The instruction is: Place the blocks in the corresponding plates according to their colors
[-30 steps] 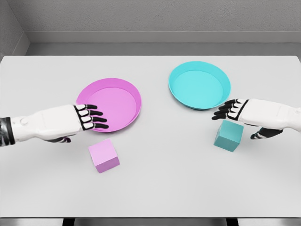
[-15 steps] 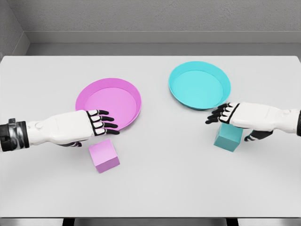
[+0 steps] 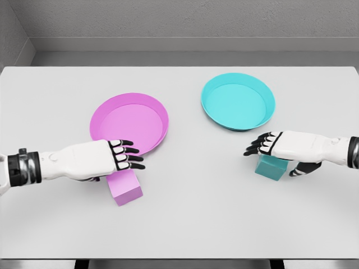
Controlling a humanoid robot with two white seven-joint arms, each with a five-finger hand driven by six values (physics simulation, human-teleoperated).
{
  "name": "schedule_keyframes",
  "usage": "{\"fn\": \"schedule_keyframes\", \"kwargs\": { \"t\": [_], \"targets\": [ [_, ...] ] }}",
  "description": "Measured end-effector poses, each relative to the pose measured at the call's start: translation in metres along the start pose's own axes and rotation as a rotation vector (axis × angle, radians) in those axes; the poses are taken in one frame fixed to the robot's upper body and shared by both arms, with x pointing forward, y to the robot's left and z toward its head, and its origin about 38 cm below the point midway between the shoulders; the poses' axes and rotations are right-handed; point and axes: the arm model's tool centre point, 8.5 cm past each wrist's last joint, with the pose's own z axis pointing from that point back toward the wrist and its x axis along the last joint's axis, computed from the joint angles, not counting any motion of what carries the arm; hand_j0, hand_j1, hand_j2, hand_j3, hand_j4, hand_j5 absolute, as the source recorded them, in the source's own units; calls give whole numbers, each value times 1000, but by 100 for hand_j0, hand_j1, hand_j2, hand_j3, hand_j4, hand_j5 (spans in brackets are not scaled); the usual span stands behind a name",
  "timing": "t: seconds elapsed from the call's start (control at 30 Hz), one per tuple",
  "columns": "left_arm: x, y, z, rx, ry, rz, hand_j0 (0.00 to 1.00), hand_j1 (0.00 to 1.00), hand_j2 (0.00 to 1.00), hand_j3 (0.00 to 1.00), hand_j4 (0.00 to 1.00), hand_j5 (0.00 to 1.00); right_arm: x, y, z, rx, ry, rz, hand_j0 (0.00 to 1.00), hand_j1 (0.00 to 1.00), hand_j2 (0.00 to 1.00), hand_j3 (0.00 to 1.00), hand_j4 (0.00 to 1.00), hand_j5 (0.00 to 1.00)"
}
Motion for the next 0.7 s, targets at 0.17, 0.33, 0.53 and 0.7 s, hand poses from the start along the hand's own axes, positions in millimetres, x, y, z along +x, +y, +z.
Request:
{"fn": "schedule_keyframes", "kwargs": {
  "t": [0.17, 0.33, 0.53, 0.7],
  "targets": [
    [4, -3, -4, 8, -10, 12, 100, 100, 100, 100, 100, 100, -1, 4, -4, 2, -3, -11, 100, 100, 100, 100, 100, 100],
    [10, -10, -8, 10, -21, 35, 100, 100, 100, 100, 100, 100, -2, 9, -9, 10, -3, -18, 100, 100, 100, 100, 100, 100],
    [13, -13, -10, 10, -28, 48, 100, 100, 100, 100, 100, 100, -2, 11, -11, 15, -2, -21, 55, 55, 55, 55, 55, 55],
    [17, -17, -14, 2, -39, 56, 100, 100, 100, 100, 100, 100, -2, 11, -11, 16, 0, -18, 54, 54, 54, 54, 54, 54]
  ]
}}
